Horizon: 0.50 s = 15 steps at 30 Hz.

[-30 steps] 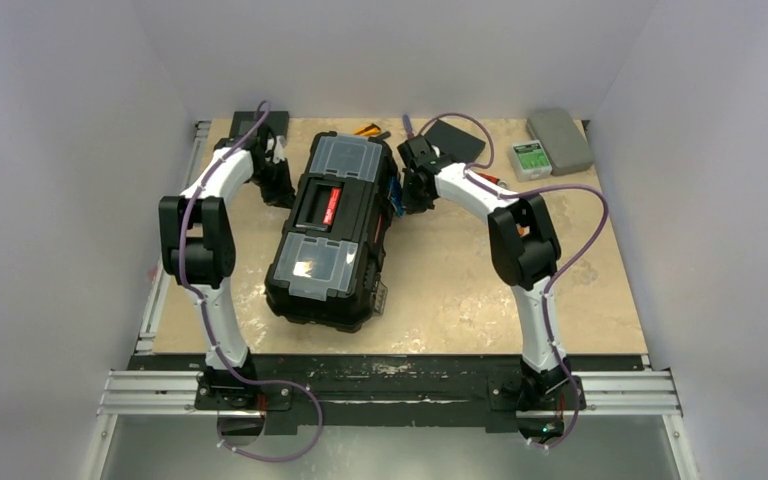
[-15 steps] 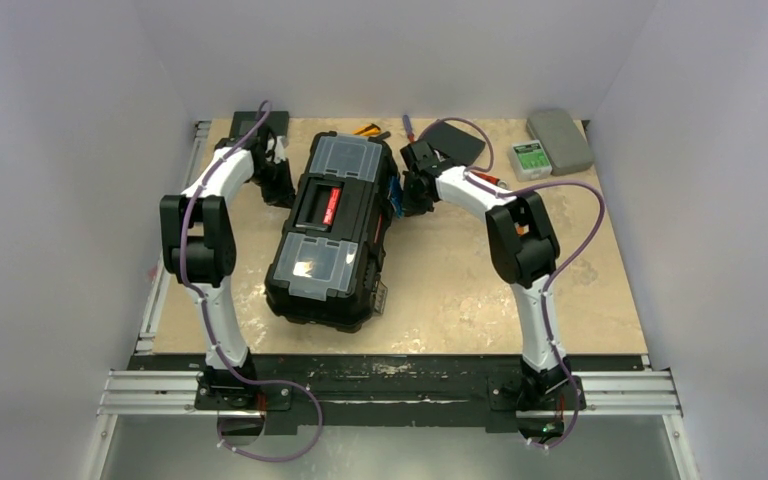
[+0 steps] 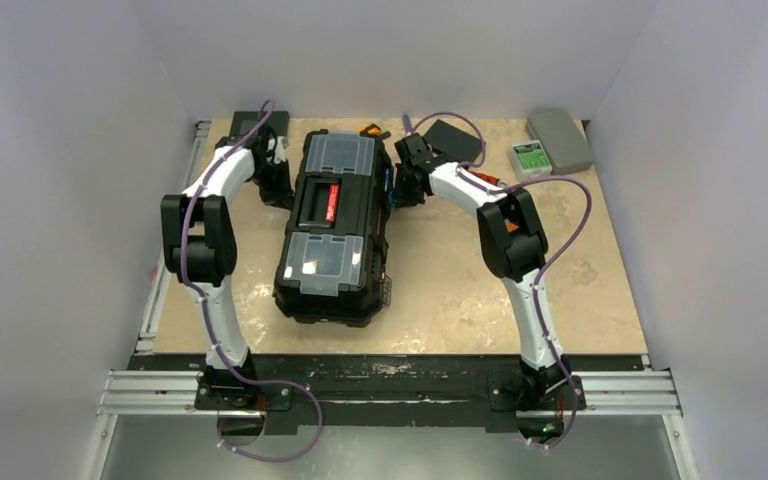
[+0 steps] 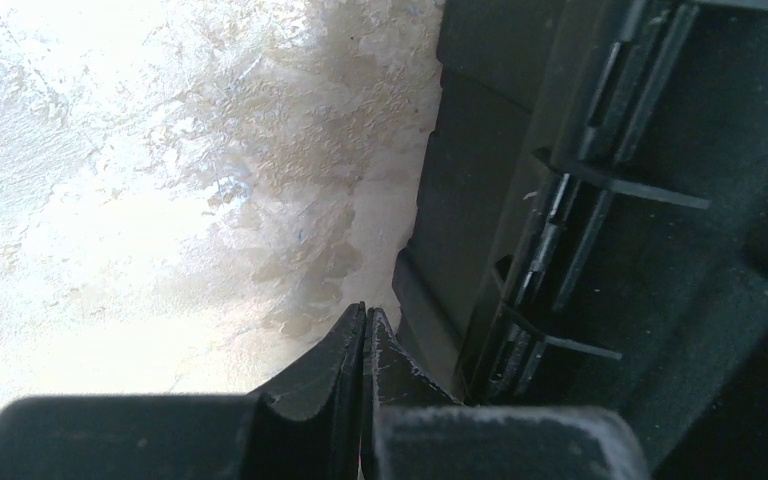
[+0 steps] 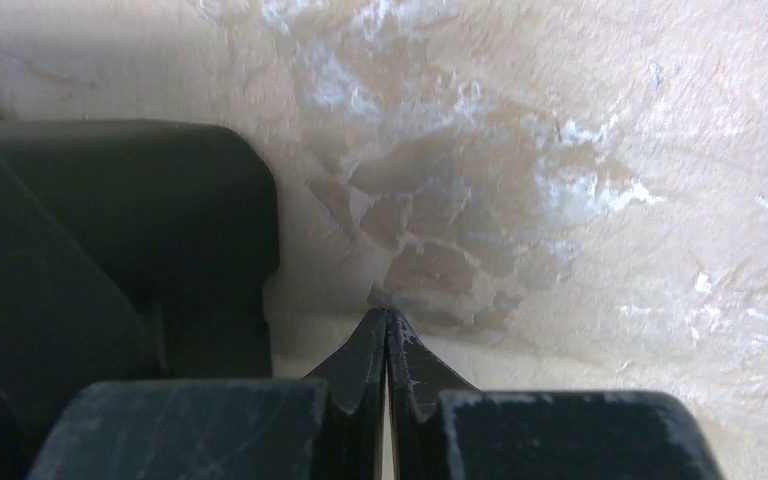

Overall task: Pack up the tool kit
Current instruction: Close the toolbox at the center of the board.

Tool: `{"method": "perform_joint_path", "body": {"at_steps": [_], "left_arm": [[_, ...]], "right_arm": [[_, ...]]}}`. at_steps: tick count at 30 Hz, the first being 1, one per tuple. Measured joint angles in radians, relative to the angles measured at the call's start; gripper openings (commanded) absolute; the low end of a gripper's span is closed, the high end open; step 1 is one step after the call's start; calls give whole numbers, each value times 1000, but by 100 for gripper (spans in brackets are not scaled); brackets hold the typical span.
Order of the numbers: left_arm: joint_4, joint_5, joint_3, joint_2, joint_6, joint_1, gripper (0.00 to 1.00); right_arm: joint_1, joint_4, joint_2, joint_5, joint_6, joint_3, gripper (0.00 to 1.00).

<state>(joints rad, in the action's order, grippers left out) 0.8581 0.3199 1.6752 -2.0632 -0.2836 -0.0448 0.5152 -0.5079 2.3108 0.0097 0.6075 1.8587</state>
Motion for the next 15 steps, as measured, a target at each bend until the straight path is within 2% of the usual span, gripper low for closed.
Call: {"method": "perform_joint_path", "body": {"at_steps": [10, 13, 15], "left_arm": [[25, -13, 14, -5, 15, -3, 0], [26, -6, 13, -4, 7, -3, 9], [19, 18, 4, 0, -10, -3, 21]], "right_arm": [[0, 52, -5, 30, 3, -14, 0], [3, 126, -54, 59, 6, -99, 0], [3, 156, -111, 70, 9, -181, 0]]}}
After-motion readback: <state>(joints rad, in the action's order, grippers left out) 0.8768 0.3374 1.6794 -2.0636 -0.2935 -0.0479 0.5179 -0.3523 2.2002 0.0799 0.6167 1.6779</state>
